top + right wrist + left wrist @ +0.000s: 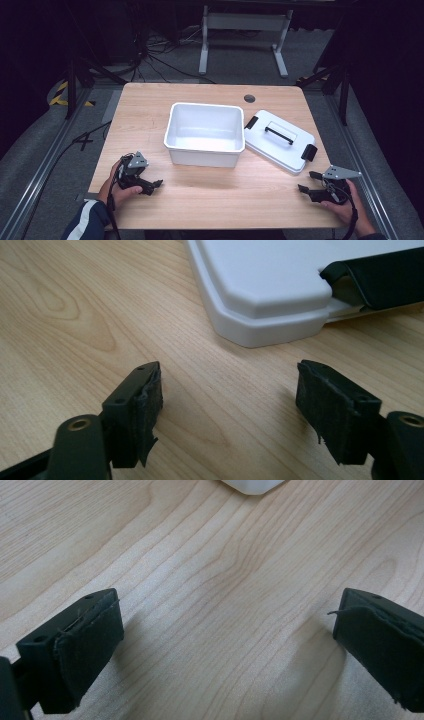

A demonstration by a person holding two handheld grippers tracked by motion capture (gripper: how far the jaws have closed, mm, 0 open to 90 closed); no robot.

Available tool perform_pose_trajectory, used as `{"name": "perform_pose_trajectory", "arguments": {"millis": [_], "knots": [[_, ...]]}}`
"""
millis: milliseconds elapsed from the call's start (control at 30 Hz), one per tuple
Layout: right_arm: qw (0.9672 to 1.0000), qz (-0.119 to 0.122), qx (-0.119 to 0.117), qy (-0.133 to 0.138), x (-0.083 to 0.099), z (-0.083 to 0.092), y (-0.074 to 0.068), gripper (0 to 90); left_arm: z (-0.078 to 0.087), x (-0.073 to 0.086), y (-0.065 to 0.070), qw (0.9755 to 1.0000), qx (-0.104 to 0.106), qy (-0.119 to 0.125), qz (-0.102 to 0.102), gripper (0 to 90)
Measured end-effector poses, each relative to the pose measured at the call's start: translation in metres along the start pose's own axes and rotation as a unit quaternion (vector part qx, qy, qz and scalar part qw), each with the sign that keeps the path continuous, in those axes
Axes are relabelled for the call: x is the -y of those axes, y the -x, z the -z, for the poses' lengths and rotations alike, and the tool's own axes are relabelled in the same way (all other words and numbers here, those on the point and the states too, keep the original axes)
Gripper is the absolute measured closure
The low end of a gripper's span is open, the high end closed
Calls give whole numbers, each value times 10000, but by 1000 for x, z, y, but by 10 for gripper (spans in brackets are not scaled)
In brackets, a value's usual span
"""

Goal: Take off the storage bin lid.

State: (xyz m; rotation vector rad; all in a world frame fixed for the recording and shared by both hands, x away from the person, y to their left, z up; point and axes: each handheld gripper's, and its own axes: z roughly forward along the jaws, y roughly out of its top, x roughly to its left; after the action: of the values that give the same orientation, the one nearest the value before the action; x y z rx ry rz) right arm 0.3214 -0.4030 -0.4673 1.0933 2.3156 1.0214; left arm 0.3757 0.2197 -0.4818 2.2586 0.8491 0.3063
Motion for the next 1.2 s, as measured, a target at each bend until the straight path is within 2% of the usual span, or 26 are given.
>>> {"name": "perform_pose_trajectory", "arguments": {"millis": [133, 267, 1200], "knots": [[10000, -22, -31, 6, 0, 0, 1, 270, 0, 0, 0, 10000, 0, 7, 15, 2], [10000, -17, 15, 0, 0, 0, 0, 265, 0, 0, -1, 10000, -41, 18, -59, 2], [10000, -41, 48, -5, 0, 0, 1, 248, 0, 0, 0, 10000, -39, 21, -19, 2]]}}
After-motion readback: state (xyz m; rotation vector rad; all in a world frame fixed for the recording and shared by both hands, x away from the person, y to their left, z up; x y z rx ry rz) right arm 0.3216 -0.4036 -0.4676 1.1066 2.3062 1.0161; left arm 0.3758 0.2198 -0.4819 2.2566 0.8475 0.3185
